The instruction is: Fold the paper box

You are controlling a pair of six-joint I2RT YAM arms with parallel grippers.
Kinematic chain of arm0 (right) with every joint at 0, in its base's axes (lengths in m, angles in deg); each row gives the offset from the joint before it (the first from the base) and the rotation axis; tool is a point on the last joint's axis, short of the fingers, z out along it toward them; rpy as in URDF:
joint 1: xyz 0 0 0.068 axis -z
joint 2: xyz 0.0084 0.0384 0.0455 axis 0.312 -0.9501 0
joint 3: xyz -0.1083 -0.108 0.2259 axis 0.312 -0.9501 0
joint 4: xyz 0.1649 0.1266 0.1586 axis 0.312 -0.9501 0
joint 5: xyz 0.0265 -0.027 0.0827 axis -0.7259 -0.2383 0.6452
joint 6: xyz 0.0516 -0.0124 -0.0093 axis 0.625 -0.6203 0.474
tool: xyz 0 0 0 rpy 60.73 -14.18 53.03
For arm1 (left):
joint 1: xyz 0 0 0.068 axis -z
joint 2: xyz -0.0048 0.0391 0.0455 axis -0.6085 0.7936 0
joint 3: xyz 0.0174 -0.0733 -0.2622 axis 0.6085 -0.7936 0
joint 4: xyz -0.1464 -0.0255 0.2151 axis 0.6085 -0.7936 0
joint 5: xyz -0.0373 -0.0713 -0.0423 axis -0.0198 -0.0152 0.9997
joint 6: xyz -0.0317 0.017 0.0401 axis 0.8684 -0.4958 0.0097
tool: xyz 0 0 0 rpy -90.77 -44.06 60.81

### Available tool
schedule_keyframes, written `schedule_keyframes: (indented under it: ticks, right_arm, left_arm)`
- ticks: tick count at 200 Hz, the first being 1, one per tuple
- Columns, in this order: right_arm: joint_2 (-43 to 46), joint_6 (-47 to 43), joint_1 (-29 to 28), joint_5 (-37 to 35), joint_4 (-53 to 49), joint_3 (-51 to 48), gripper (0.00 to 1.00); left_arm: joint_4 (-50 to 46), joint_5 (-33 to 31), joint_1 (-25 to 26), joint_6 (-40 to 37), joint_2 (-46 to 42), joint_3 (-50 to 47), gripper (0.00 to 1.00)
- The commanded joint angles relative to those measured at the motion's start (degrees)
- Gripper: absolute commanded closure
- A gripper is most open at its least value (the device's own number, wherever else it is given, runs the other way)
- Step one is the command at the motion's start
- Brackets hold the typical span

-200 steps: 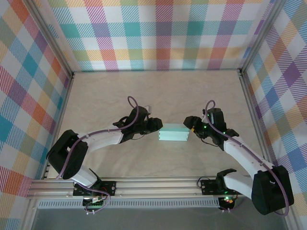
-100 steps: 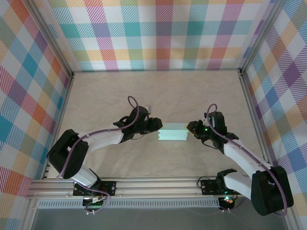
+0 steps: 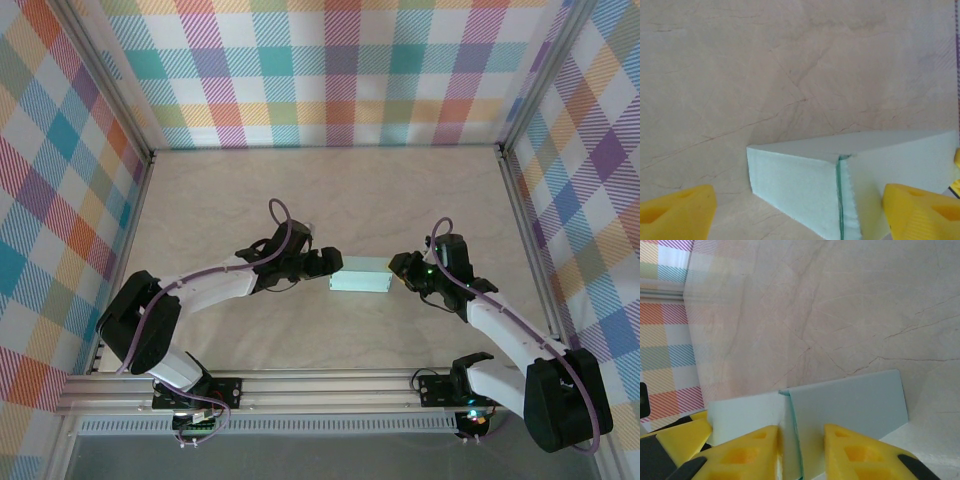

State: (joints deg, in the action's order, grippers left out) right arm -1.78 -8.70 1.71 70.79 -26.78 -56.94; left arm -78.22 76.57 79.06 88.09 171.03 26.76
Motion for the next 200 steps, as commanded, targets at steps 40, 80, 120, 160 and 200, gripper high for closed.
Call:
schedule_keyframes:
  ticks: [40, 80, 120, 160, 200]
  right_arm:
    - [-0.4, -0.8, -0.2, -0.6, -0.3, -1.1, 0.73]
    - [-0.7, -1.9, -0.1, 1.0, -0.3, 0.6, 0.73]
    - [-0.1, -2.6, -0.1, 1.4, -1.7, 2.1, 0.73]
    - [0.0, -2.9, -0.1, 2.8, -2.3, 4.6, 0.62]
    - [0.5, -1.9, 0.6, 2.6, -2.6, 5.1, 0.70]
  left_arm:
    - [-3.4, 0.9, 0.3, -1.4, -2.7, -0.3, 0.50]
    - [-2.9, 1.0, 0.3, -1.3, 0.6, -1.1, 0.58]
    - [-2.5, 1.2, 0.3, -1.3, 4.0, -1.6, 0.63]
    - [-2.5, 1.2, 0.3, -1.3, 5.0, -2.7, 0.63]
    - [-2.9, 0.8, 0.3, -1.7, 5.1, -2.2, 0.63]
